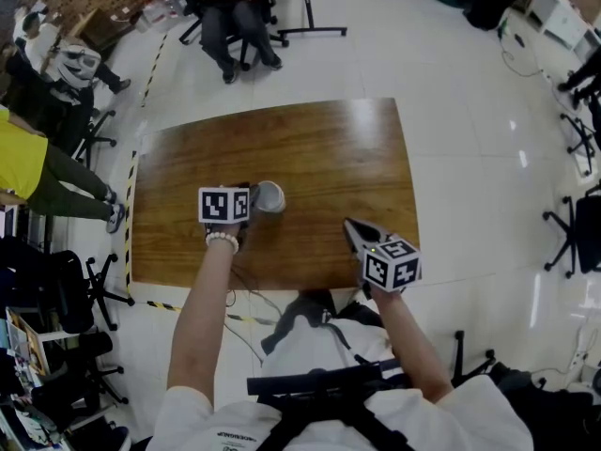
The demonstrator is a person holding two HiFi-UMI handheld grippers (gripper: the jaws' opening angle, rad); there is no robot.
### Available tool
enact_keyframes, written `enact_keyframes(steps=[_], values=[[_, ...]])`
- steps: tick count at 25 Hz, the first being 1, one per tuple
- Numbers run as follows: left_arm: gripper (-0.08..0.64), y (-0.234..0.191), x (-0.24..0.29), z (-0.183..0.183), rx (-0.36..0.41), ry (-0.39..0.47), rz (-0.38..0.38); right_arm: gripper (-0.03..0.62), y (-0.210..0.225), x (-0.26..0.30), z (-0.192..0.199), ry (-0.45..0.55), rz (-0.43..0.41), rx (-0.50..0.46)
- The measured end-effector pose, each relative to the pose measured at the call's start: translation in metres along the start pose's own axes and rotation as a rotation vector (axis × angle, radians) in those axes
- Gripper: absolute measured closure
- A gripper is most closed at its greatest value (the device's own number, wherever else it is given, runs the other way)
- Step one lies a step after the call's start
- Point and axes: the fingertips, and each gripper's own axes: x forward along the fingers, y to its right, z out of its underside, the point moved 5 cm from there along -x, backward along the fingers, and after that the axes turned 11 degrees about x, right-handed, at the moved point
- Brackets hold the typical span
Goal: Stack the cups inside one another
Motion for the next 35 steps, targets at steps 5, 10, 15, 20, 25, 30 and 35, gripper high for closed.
enact_keyframes(steps=[5,10,15,20,25,30,35], values=[[0.457,0.008,-0.025,-0.006,-0.029,0.076,-0.024,0.589,-0.003,-0.005,-0.001,0.0,-0.017,-0.012],[0.459,0.015,-0.056,-0.012,-0.062,0.171,-0.059,0.589,-0.01,-0.007,0.002,-0.01,-0.046,-0.035],[0.459,0.027,-0.086,-0.001,-0.112,0.276,-0.106,0.589,-0.018,-0.016,0.006,-0.013,-0.071,-0.062],[0.457,0.058,-0.107,0.022,-0.139,0.37,-0.162,0.589,-0.013,-0.037,0.012,-0.013,-0.088,-0.082],[0.457,0.094,-0.127,0.045,-0.149,0.415,-0.215,0.589,-0.011,-0.055,0.015,-0.008,-0.108,-0.097],[0.459,0.135,-0.144,0.078,-0.151,0.408,-0.264,0.589,-0.017,-0.065,0.02,-0.016,-0.153,-0.112],[0.459,0.152,-0.161,0.101,-0.152,0.413,-0.269,0.589,-0.043,-0.062,0.017,0.009,-0.198,-0.144]])
